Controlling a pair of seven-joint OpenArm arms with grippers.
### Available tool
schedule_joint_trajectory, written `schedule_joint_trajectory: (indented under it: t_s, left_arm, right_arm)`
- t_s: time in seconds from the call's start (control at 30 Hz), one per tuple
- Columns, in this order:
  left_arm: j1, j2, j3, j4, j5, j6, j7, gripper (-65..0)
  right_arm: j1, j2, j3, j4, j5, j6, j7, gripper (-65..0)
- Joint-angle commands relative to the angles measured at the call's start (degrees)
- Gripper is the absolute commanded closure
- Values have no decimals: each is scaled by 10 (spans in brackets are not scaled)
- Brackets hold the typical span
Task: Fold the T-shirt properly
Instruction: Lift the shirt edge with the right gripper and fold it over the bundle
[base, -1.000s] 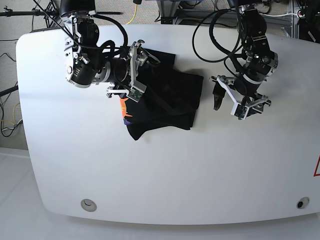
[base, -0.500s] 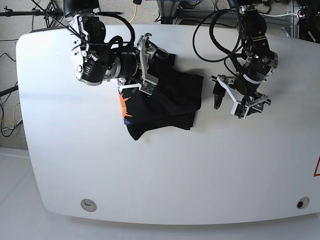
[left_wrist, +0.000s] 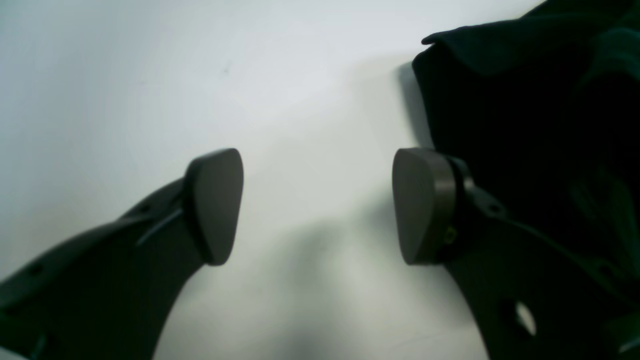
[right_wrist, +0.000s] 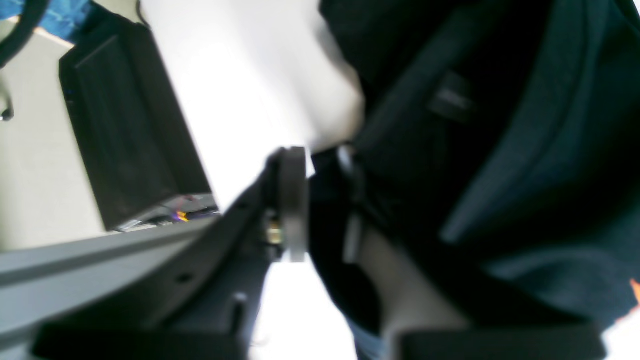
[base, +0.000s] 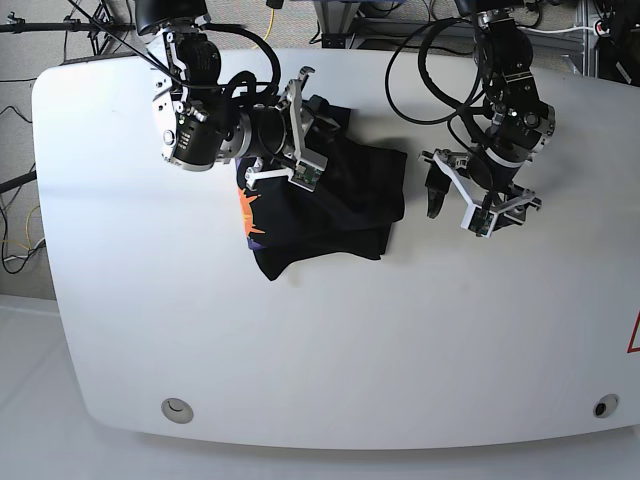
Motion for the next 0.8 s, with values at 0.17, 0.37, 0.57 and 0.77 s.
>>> schedule_joint_trajectory:
  t_s: [0.17, 0.37, 0.57, 0.77]
  left_arm:
    - [-4, -1, 0, 9, -6, 1, -12, -427]
    - [-4, -1, 0, 10, -6, 1, -12, -427]
    - [-3, -2, -1, 10, -6, 1, -12, -427]
    - [-3, -2, -2, 10, -6, 1, -12, -427]
  right_arm:
    - [20, -17, -57, 9, -64, 1, 10, -20]
    - [35, -29, -91, 9, -92, 1, 15, -20]
    - [56, -33, -91, 10, -93, 1, 17, -20]
    - [93, -29, -90, 10, -96, 1, 17, -20]
